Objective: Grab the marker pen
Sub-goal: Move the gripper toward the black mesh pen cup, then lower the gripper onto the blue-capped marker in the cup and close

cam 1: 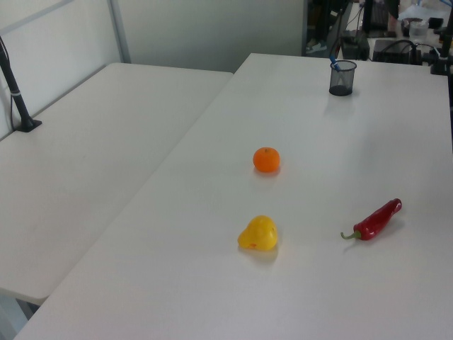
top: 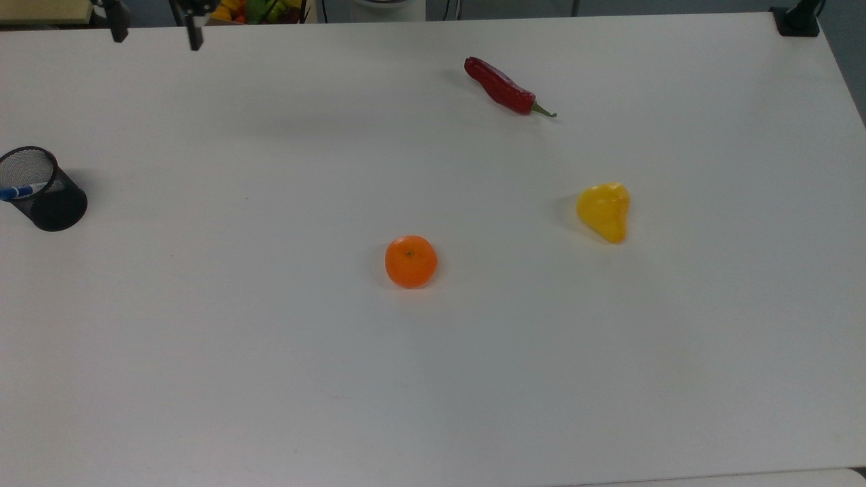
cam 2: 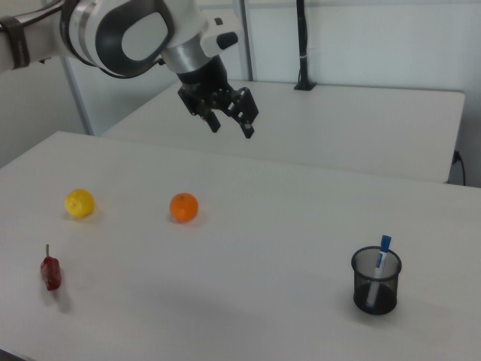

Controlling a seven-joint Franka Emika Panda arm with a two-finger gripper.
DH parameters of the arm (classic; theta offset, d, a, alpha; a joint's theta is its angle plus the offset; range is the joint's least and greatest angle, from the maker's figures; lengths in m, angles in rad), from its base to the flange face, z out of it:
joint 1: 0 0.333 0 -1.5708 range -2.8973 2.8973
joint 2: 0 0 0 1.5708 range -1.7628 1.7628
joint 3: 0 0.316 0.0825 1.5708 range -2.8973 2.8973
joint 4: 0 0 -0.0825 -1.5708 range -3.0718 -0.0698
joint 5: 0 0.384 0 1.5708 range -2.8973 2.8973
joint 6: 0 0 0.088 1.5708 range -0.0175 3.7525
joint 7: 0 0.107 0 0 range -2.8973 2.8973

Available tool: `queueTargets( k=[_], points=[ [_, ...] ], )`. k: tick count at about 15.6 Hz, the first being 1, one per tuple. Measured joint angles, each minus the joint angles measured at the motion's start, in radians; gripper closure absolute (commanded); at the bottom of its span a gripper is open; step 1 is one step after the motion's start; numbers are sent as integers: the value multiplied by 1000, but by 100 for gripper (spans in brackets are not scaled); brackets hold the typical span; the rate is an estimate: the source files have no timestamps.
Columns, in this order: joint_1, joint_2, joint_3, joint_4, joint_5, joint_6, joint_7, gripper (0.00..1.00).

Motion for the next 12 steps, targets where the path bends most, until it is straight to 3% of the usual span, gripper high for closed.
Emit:
queueTargets(
  k=[12],
  points=[
    [-8,134,-152,-81,20,419,52,26]
  ],
)
